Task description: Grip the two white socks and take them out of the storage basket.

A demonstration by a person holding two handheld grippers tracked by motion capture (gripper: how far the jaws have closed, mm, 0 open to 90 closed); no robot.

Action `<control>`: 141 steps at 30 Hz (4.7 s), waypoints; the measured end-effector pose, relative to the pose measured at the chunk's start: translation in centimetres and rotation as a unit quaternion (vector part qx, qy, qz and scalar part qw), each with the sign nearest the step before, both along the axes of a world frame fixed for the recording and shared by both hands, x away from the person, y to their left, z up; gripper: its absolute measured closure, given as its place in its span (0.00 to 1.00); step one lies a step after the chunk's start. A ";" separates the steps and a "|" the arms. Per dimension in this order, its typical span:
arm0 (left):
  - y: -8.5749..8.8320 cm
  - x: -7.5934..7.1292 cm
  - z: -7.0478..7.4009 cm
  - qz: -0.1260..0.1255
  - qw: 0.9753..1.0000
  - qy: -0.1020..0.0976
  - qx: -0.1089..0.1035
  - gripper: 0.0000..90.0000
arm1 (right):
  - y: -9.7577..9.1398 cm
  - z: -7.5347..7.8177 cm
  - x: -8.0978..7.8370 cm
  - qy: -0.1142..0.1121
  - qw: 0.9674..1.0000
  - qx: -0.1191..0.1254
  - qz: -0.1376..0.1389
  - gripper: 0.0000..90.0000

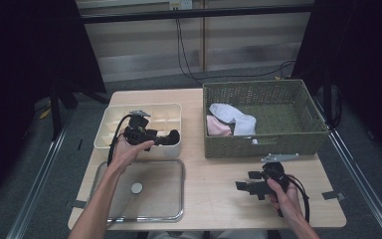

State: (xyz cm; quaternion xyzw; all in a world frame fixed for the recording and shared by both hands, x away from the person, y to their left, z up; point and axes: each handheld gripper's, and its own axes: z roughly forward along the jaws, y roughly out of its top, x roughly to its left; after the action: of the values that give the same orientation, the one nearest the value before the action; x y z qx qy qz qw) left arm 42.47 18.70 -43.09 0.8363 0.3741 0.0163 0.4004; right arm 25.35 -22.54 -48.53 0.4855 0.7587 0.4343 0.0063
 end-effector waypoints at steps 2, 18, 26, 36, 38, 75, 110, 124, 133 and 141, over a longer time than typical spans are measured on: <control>0.5 -0.2 0.1 -0.001 1.000 0.002 -0.014 0.32 | 0.0 0.0 0.1 -0.001 1.000 0.001 -0.002 0.23; 2.0 -3.3 2.0 -0.014 0.998 -0.056 -0.008 0.42 | 0.0 0.2 0.1 -0.002 1.000 0.007 0.004 0.22; 2.9 -6.2 2.0 -0.022 0.997 -0.066 -0.022 0.42 | 0.0 0.4 0.2 -0.002 1.000 0.010 0.010 0.31; 3.2 -9.7 0.5 -0.030 0.997 -0.055 -0.039 0.44 | 0.2 0.7 0.2 -0.007 1.000 0.009 -0.011 0.30; 3.5 -10.3 0.3 -0.017 0.997 -0.064 -0.051 0.47 | 0.1 0.8 0.2 -0.007 1.000 0.007 -0.011 0.33; 3.5 -15.5 -2.7 -0.041 0.998 -0.036 -0.029 0.40 | -1.9 9.1 4.5 -0.083 0.996 0.034 0.001 0.57; 4.5 -15.8 -3.0 -0.032 0.998 -0.039 -0.027 0.41 | -2.1 10.6 15.7 -0.047 0.998 -0.042 -0.013 0.61; 4.6 -15.3 -3.0 -0.027 0.998 -0.037 -0.033 0.40 | -1.4 8.7 21.1 0.001 0.996 -0.092 -0.017 0.68; 4.8 -14.9 -3.1 -0.030 0.998 -0.035 -0.032 0.40 | -1.0 7.5 22.9 0.038 0.991 -0.125 -0.026 0.75; 4.8 -15.1 -3.1 -0.034 0.998 -0.036 -0.032 0.40 | 0.1 5.9 24.4 0.067 0.986 -0.154 -0.021 0.73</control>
State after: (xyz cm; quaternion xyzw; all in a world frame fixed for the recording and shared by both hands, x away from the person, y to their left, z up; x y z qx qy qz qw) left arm 27.35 23.53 -46.15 0.8339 0.3313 0.0207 0.4409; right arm 49.80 -22.43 -42.66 0.5225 0.8051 0.2781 0.0390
